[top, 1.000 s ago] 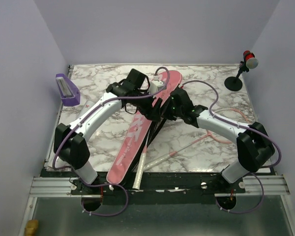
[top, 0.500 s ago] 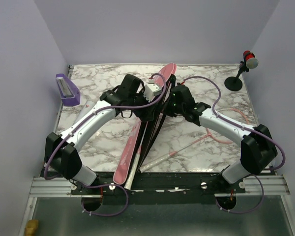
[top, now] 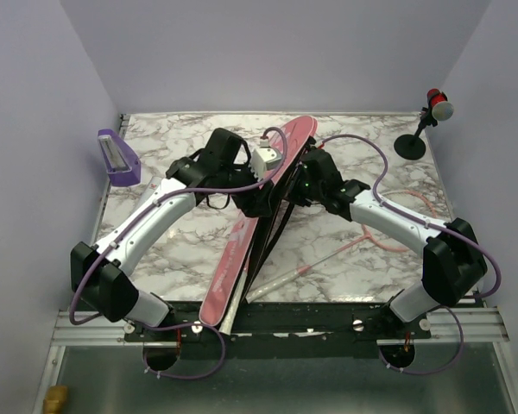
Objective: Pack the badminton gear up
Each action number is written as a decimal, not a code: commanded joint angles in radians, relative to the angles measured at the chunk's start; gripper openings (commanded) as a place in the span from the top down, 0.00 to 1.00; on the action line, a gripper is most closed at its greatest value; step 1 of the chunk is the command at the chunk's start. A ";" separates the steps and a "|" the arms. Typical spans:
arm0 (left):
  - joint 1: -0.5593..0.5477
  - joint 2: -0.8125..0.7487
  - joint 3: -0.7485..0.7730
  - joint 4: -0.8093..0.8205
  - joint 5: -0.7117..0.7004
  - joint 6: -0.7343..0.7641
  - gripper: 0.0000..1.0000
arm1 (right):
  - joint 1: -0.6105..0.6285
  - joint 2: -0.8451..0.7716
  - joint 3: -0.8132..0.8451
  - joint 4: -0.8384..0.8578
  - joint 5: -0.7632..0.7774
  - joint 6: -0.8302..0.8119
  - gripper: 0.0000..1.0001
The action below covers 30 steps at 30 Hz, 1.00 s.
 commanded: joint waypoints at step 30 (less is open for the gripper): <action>0.025 0.093 -0.089 0.137 -0.219 -0.008 1.00 | 0.009 -0.029 0.019 0.010 -0.014 -0.008 0.99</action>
